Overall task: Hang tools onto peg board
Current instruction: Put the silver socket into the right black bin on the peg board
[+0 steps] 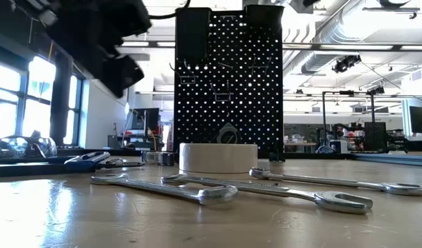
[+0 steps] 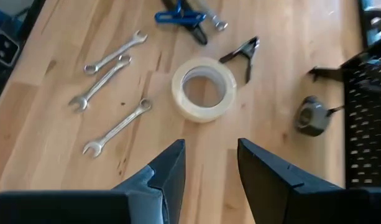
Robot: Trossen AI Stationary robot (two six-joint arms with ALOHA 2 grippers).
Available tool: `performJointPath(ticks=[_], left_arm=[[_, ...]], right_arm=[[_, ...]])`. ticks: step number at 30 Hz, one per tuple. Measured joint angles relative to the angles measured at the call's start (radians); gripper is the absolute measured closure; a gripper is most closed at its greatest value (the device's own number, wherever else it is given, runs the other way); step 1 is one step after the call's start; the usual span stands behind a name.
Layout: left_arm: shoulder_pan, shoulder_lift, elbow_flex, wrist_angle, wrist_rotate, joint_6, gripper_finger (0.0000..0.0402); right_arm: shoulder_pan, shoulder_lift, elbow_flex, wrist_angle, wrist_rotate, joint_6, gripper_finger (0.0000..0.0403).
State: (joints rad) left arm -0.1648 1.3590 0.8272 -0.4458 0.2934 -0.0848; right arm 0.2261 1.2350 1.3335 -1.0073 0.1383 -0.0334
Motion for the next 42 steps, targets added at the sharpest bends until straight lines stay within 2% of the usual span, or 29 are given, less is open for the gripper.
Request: performJointPath(ticks=[9,19,28,33,42], left_arm=[[-0.163,-0.001,0.000,-0.047,-0.105,-0.136,0.0202],[-0.331,-0.077,0.000,-0.115,-0.294,-0.284,0.0202],[-0.491,-0.205,0.000,-0.157,-0.460,-0.468,0.0202],[-0.583,-0.231,0.000,-0.205,-0.544,-0.584,0.0202],[-0.715,-0.204,0.000,-0.211,-0.589,-0.768,0.0202]], right_arm=[[0.057,0.000,-0.217,0.211,-0.001,0.011,0.0263],[0.065,0.000,-0.347,0.395,-0.001,0.056,0.0263],[0.065,0.000,-0.368,0.458,0.000,0.071,0.0263],[0.065,0.000,-0.368,0.459,0.000,0.079,0.0263],[0.065,0.000,-0.368,0.474,0.008,0.079,0.0263]])
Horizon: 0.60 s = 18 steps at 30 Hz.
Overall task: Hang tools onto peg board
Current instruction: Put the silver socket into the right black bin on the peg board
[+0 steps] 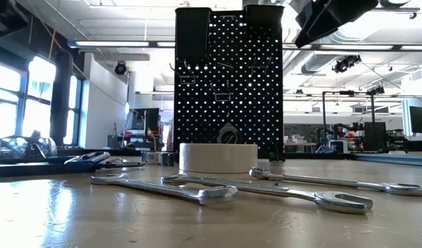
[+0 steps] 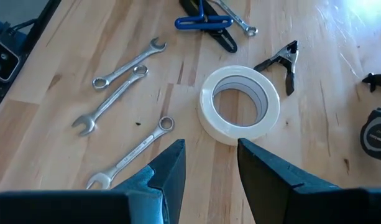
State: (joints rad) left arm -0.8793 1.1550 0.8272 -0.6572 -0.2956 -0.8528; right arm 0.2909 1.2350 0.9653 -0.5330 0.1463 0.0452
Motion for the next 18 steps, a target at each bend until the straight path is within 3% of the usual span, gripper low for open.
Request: performJointPath(ticks=[9,18], left_arm=[[-0.103,0.055,0.000,0.030,-0.080,-0.117,0.0202],[-0.156,0.121,0.001,0.075,-0.092,-0.175,0.0202]], right_arm=[[0.000,0.000,0.000,0.019,0.002,0.000,0.0263],[0.000,0.000,0.000,0.035,0.001,0.005,0.0263]])
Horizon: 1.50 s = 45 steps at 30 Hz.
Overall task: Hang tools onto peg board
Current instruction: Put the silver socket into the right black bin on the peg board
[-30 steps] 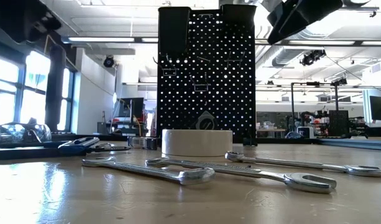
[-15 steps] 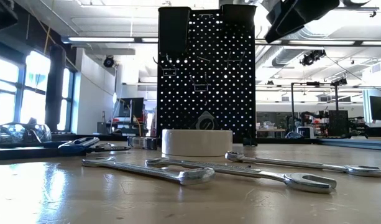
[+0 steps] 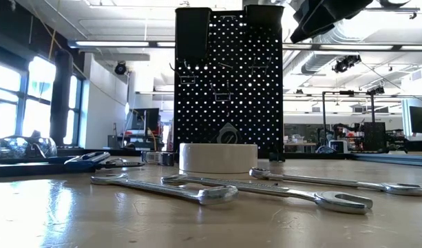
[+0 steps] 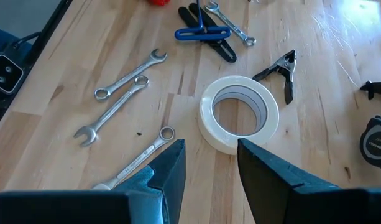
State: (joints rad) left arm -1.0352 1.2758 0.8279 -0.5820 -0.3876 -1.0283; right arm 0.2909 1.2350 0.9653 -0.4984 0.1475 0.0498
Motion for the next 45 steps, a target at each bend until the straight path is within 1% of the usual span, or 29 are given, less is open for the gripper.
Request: performJointPath(ticks=[5,13,18,21,26,30,35,38,42,45], left_arm=[[-0.019,0.022,0.000,0.003,-0.019,0.000,0.0202],[-0.021,0.100,0.000,-0.097,-0.025,-0.019,0.0202],[-0.025,0.126,0.000,-0.150,-0.049,-0.049,0.0202],[-0.049,0.135,0.000,-0.191,-0.087,-0.100,0.0202],[-0.111,0.135,0.000,-0.260,-0.168,-0.231,0.0202],[-0.133,0.135,0.000,-0.258,-0.212,-0.270,0.0202],[-0.133,0.135,0.000,-0.252,-0.223,-0.271,0.0202],[-0.133,0.137,-0.014,-0.236,-0.222,-0.271,0.0202],[-0.133,0.138,-0.061,-0.166,-0.195,-0.272,0.0202],[-0.133,0.138,-0.069,-0.159,-0.200,-0.282,0.0202]], right_arm=[[0.000,0.000,0.000,0.007,0.000,-0.002,0.0263],[0.000,0.000,0.000,0.021,0.000,-0.004,0.0263],[0.000,0.000,0.000,0.020,0.000,-0.004,0.0263],[0.000,0.000,0.000,0.019,0.000,-0.004,0.0263],[0.004,0.000,0.000,0.018,0.000,-0.004,0.0263],[0.013,0.000,0.000,0.018,0.001,-0.013,0.0263],[0.025,0.000,0.000,0.018,0.010,-0.012,0.0263],[0.036,0.000,0.000,0.018,0.024,-0.008,0.0263],[0.053,0.001,0.000,0.018,0.043,-0.005,0.0263],[0.060,0.001,0.000,0.018,0.043,-0.005,0.0263]])
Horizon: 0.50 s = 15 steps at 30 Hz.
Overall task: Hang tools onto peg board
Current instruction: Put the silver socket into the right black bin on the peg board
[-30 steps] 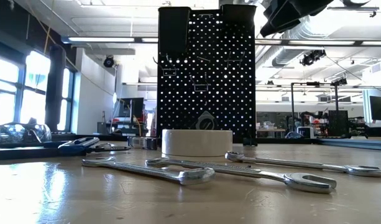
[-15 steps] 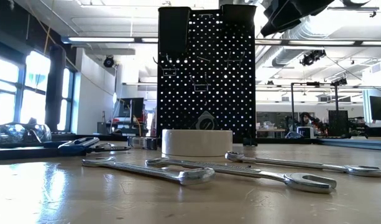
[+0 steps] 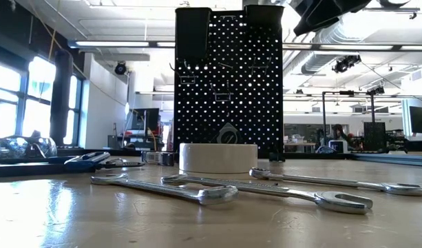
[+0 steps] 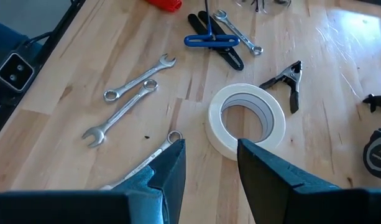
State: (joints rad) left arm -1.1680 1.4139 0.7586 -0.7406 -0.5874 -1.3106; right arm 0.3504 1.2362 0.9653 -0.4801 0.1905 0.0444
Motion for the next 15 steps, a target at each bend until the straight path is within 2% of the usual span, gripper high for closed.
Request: performJointPath(ticks=[10,15], left_arm=[[0.001,0.000,-0.001,0.001,-0.008,0.029,0.0202],[0.007,0.000,-0.040,0.045,-0.001,0.032,0.0202]], right_arm=[[0.000,0.000,0.000,0.012,0.001,0.001,0.0263],[0.000,0.001,0.000,0.012,0.001,0.001,0.0263]])
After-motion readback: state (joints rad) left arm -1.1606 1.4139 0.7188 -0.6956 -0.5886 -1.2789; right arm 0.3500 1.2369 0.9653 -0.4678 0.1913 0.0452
